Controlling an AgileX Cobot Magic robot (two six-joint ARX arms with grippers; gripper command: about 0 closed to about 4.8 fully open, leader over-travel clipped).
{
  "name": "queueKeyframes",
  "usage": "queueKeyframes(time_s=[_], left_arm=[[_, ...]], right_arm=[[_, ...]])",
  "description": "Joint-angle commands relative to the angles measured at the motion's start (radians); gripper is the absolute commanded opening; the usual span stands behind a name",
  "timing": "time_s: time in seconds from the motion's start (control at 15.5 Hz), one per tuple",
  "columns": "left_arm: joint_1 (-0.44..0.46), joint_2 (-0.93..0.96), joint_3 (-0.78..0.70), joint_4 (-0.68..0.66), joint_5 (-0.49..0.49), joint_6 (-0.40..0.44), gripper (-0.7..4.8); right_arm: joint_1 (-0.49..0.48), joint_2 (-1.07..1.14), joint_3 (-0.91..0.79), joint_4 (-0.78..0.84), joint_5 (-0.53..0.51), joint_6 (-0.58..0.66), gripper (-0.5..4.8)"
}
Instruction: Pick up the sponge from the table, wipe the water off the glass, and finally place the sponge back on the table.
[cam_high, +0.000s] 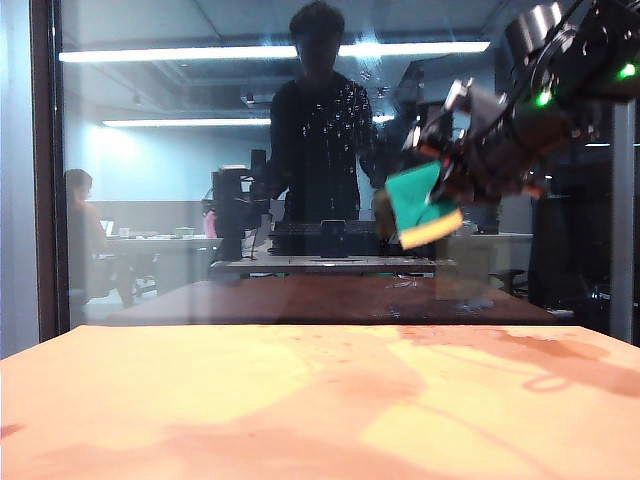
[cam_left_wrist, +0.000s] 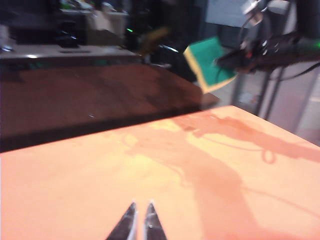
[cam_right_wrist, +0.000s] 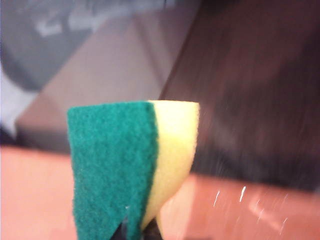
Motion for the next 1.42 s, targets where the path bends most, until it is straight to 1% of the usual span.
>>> queueKeyframes(time_s=[0.06, 0.26, 0.45, 0.58, 0.65, 0.71, 0.97, 1.1, 1.23, 1.42], left_arm=[[0.000, 0.001, 0.003, 0.039, -0.010, 0.004, 0.24], [0.000, 0.001, 0.003, 0.067, -0.011, 0.004, 0.25], [0.000, 0.001, 0.003, 0.070, -0.011, 0.004, 0.25], [0.000, 0.001, 0.003, 0.070, -0.010, 0.004, 0.25], [0.000, 0.001, 0.003, 0.070, -0.010, 0.004, 0.25], [0.000, 0.001, 0.003, 0.069, -0.010, 0.004, 0.25], [0.000, 0.001, 0.003, 0.069, -0.010, 0.004, 0.25], [0.000, 0.001, 0.003, 0.069, -0.010, 0.004, 0.24], [0.000, 0.001, 0.003, 0.070, -0.010, 0.004, 0.25], [0.000, 0.001, 0.003, 0.070, -0.010, 0.004, 0.24]], right_arm=[[-0.006, -0.006, 0.101, 0.025, -0.025, -0.089, -0.07], [-0.006, 0.003, 0.221, 0.021, -0.029, -0.145, -0.07], [-0.017, 0.065, 0.366, 0.005, -0.068, -0.151, -0.07], [-0.017, 0.108, 0.458, -0.009, -0.068, -0.161, -0.07], [-0.017, 0.145, 0.542, -0.012, -0.071, -0.171, -0.07], [-0.017, 0.167, 0.591, -0.018, -0.079, -0.174, -0.07], [-0.018, 0.221, 0.732, -0.054, -0.085, -0.221, -0.07], [-0.022, 0.276, 0.839, -0.175, -0.086, -0.256, -0.07], [-0.022, 0.292, 0.847, -0.222, -0.085, -0.310, -0.07], [-0.023, 0.302, 0.847, -0.350, -0.084, -0.359, -0.07]])
